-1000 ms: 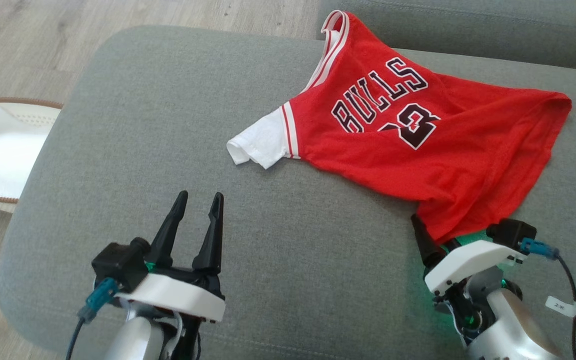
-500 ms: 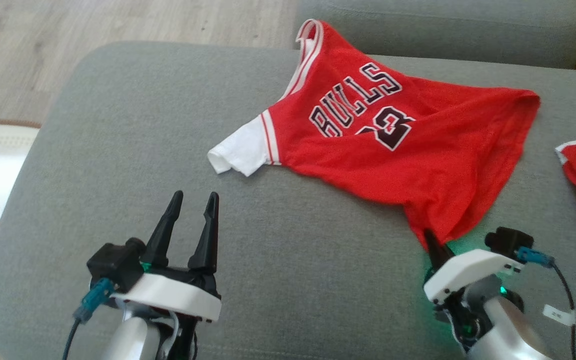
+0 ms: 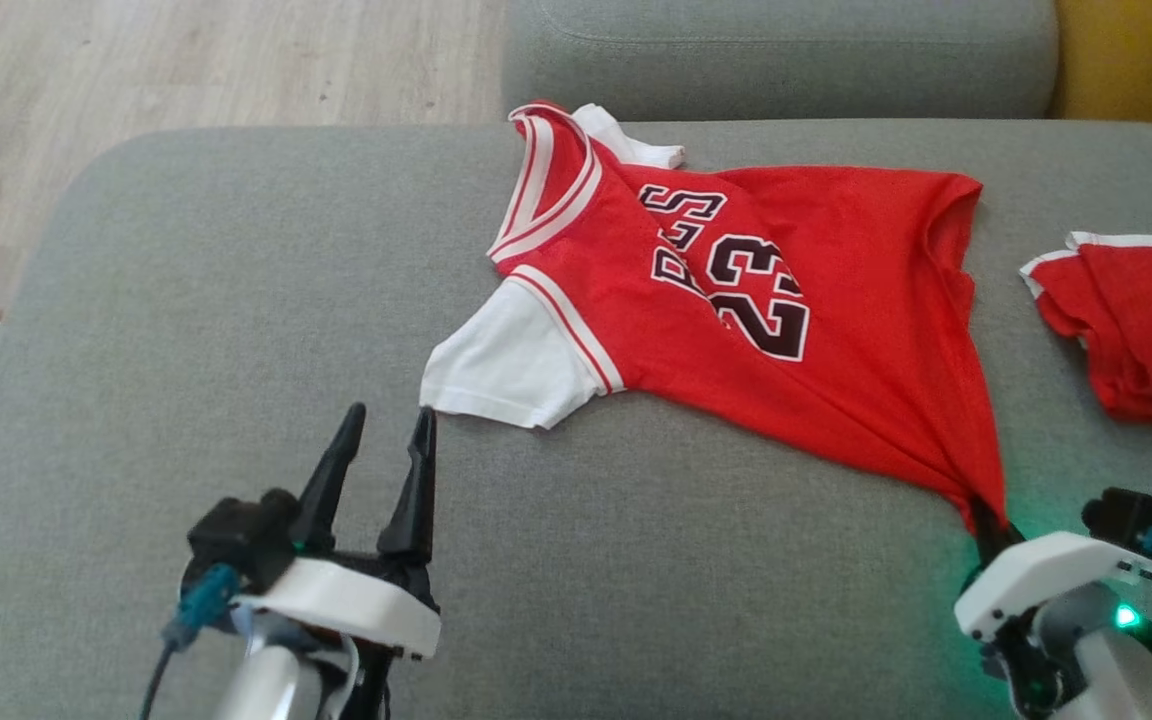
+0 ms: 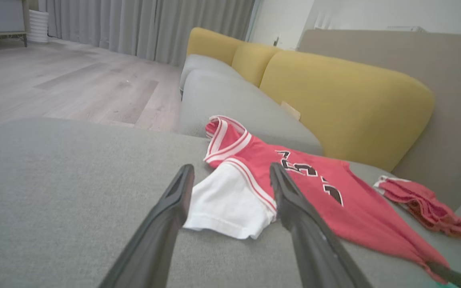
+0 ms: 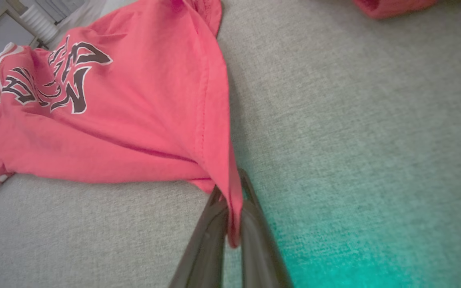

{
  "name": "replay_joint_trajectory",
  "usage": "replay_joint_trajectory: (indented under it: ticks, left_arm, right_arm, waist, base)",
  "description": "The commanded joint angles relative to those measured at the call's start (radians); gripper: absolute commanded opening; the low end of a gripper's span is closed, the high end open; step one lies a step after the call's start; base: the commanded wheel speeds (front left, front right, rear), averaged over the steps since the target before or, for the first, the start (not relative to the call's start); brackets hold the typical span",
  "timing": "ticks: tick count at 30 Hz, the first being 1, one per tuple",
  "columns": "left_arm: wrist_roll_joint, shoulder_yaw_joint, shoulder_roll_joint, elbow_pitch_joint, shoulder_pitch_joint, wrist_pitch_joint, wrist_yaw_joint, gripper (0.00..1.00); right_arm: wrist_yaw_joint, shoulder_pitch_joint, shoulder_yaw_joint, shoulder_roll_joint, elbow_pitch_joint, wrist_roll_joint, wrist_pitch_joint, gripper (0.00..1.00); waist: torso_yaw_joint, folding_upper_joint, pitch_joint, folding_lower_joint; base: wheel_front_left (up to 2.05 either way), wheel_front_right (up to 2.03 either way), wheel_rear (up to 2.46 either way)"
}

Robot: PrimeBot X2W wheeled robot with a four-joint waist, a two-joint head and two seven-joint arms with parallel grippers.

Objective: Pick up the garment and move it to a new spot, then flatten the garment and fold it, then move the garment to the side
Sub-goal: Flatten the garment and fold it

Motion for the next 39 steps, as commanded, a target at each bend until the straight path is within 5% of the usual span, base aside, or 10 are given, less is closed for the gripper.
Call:
replay_joint_trajectory:
  ticks: [1, 16, 26, 39]
  left_arm:
    - [0.015, 0.028, 0.005, -0.012, -0.040, -0.012, 0.002, 1.00]
    - [0.048, -0.055, 0.005, 0.420, -0.279, -0.001, 0.061, 1.00]
    - [0.034, -0.069, 0.005, 0.642, -0.448, 0.032, 0.099, 1.00]
    - [0.001, -0.115, 0.005, 0.793, -0.530, 0.054, 0.082, 1.00]
  right_arm:
    - [-0.001, -0.003, 0.013, 0.005, -0.035, -0.014, 0.004, 0.00]
    - [-0.001, -0.005, -0.118, 0.059, -0.164, -0.201, 0.062, 0.00]
    - [-0.001, -0.002, -0.076, 0.084, -0.286, -0.191, 0.118, 0.00]
    - [-0.001, 0.008, -0.063, 0.090, -0.357, -0.181, 0.146, 0.00]
  waist:
    - [-0.008, 0.0000, 0.005, 0.0000]
    - [-0.069, 0.0000, 0.077, 0.0000]
    - [-0.095, 0.0000, 0.125, 0.0000]
    - [-0.102, 0.0000, 0.144, 0.0000]
  base:
    - [0.00, 0.00, 0.00]
    - [0.00, 0.00, 0.00]
    - [0.00, 0.00, 0.00]
    - [0.00, 0.00, 0.00]
